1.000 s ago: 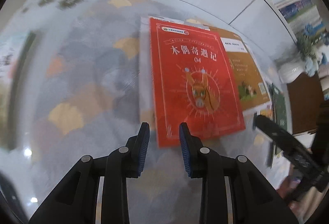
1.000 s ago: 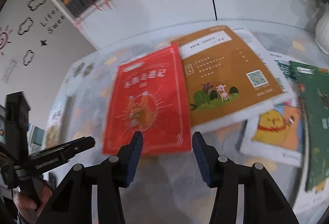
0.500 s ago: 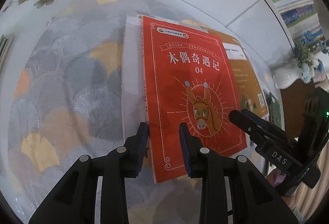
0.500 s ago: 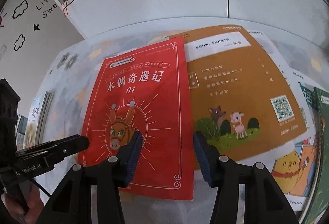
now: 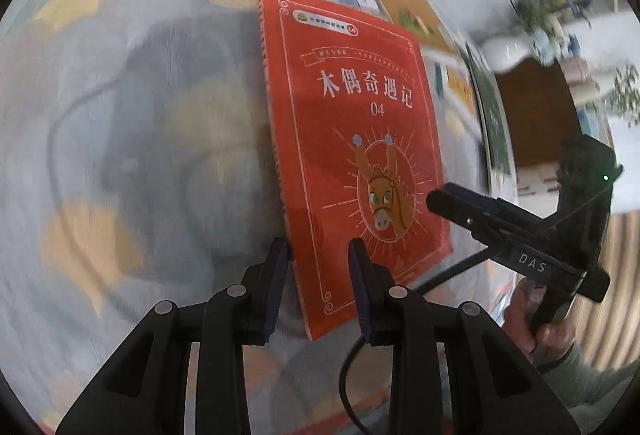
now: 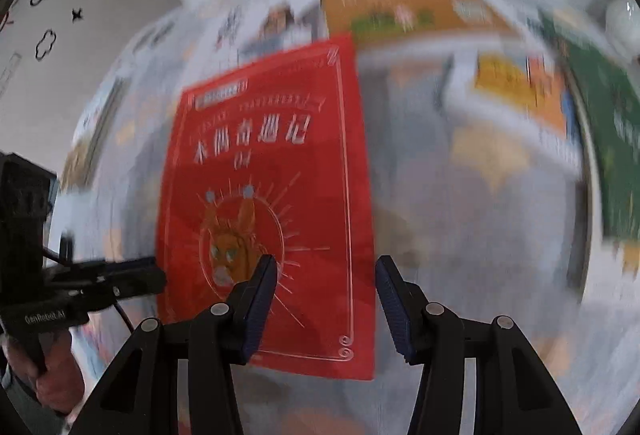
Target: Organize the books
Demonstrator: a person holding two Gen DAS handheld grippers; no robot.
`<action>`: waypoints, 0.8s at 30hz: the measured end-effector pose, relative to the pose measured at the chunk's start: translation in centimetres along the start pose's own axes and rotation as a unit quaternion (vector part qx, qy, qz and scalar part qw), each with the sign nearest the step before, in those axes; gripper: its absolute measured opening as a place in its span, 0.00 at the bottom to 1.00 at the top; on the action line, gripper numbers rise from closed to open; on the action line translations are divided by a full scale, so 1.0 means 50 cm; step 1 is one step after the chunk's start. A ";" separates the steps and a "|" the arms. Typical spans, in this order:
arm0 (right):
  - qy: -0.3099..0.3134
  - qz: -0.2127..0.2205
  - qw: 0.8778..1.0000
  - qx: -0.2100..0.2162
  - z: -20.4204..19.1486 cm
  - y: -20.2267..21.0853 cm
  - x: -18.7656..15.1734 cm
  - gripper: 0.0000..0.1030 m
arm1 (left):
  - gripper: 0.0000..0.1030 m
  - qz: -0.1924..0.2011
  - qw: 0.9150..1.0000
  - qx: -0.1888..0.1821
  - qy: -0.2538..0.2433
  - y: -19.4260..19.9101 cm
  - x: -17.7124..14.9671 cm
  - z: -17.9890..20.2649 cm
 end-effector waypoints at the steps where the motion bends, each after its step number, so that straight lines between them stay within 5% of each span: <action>1: -0.005 -0.004 1.000 0.002 0.004 0.003 -0.022 0.49 | 0.26 0.011 1.000 0.010 -0.003 0.007 -0.011 -0.002; 7: 0.005 0.018 1.000 -0.019 0.015 0.015 -0.061 0.48 | 0.26 0.042 0.999 -0.001 0.022 0.011 -0.016 -0.007; 11: 0.003 0.024 1.000 0.009 0.002 0.012 -0.053 0.48 | 0.26 0.028 0.995 -0.074 0.060 0.010 -0.007 0.006; 14: -0.018 0.024 0.999 0.035 0.008 0.011 -0.053 0.48 | 0.26 0.030 0.981 -0.170 0.086 0.036 -0.003 0.033; 16: -0.034 0.024 0.998 0.054 0.009 0.011 -0.054 0.48 | 0.26 0.033 0.984 -0.157 0.078 0.030 -0.002 0.047; 20: -0.050 0.022 0.996 0.069 0.008 0.010 -0.052 0.48 | 0.10 0.026 0.997 -0.064 0.034 -0.021 -0.010 0.068; 24: -0.068 0.014 0.993 0.093 0.023 0.023 -0.064 0.50 | 0.09 0.033 0.992 -0.117 0.044 -0.007 0.003 0.100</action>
Point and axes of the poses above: each gripper's, at about its wrist camera, not at the fingertips, and y roughly against the way its jaws point, z to its right, x to its top, the point moved 9 cm from there along -y, roughly the way its jaws point, and after that the axes turned 8 degrees about y, right-handed, at the moved point
